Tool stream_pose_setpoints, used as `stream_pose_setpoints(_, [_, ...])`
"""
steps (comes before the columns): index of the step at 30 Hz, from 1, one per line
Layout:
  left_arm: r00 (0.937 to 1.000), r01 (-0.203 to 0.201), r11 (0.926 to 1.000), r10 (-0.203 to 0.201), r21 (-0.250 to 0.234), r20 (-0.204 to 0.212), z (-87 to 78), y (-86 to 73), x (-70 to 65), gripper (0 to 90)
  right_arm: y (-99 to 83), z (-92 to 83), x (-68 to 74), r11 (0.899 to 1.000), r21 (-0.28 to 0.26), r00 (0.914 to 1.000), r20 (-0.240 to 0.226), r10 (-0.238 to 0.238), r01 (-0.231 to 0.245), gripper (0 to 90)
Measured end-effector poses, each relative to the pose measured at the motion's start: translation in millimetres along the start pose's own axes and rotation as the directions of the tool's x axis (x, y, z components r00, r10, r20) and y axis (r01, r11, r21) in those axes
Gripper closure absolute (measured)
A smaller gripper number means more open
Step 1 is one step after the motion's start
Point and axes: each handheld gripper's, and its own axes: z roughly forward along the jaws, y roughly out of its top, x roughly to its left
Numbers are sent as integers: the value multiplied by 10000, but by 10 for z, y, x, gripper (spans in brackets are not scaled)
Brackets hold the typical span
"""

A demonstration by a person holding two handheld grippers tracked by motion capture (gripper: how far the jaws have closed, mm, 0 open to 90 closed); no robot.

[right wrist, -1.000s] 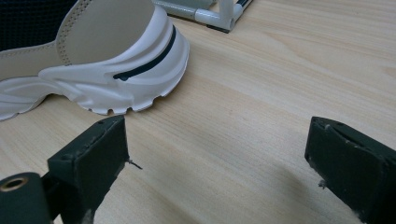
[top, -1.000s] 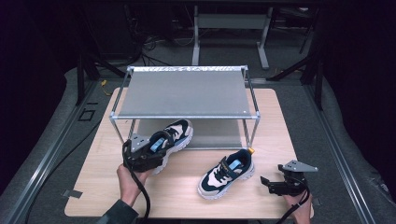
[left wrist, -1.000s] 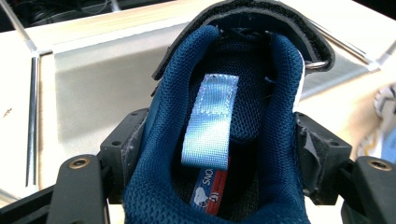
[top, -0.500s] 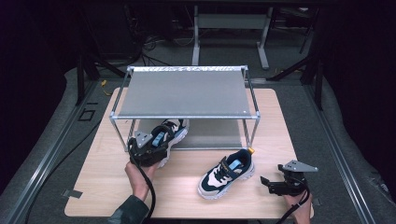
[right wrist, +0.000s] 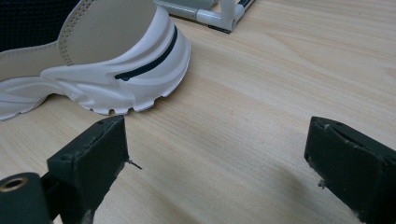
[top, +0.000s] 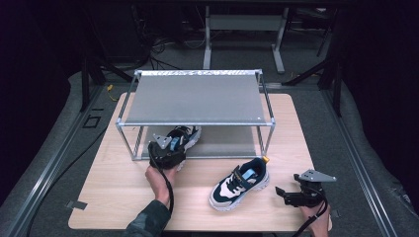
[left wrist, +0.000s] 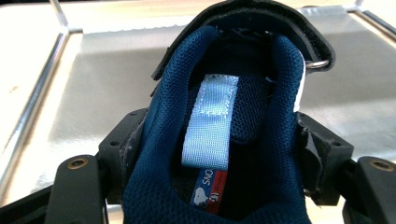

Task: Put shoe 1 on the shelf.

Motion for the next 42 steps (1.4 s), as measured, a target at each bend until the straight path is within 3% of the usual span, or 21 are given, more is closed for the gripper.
stream_pose_setpoints(3, [9998,25,10000,-23,86,-220,109,21,-24,274,-1,-4,-1,10000,-25,10000,0,28,-28,57])
stream_pose_setpoints(5, [9989,325,9994,-321,124,-332,164,56,-35,258,-3,-6,-2,10000,-64,10000,-31,51,-51,55])
stream_pose_setpoints(7, [9989,174,9995,-162,274,-444,212,87,-40,228,-2,-6,-4,10000,-62,10000,-54,56,-56,55])
stream_pose_setpoints(11, [9998,196,9979,-195,616,-26,241,133,-1,159,-2,-5,-5,10000,-40,10000,-32,12,-12,55])
stream_pose_setpoints(15, [9987,286,9992,-298,276,416,137,115,64,86,-3,-4,-2,10000,-68,9999,-101,31,-32,55])
stream_pose_setpoints(19, [9960,395,9992,-385,-106,806,-24,44,141,88,-2,-2,0,10000,-28,10000,-80,28,-28,56])
stream_pose_setpoints(24, [9922,326,9990,-288,-292,1215,-188,-69,251,127,-2,-2,4,10000,-23,10000,-38,13,-14,57])
stream_pose_setpoints(29, [9873,315,9994,-294,-109,1559,-227,-206,240,173,0,0,2,10000,10,10000,-49,-18,18,58])
stream_pose_setpoints(32, [9887,480,9988,-479,25,1417,-196,-249,205,308,-2,-2,4,10000,-17,10000,-52,2,-2,59])
stream_pose_setpoints(33, [9900,444,9990,-441,8,1338,-194,-255,201,321,-2,-2,3,10000,-29,10000,-48,-27,27,60])
stream_pose_setpoints(34, [9901,653,9977,-626,-177,1259,-191,-259,182,340,-2,-2,4,10000,-12,10000,-27,-13,13,60])
stream_pose_setpoints(42, [9951,717,9966,-688,-402,703,-169,-261,34,403,-2,-6,-5,10000,-46,10000,-84,15,-16,63])
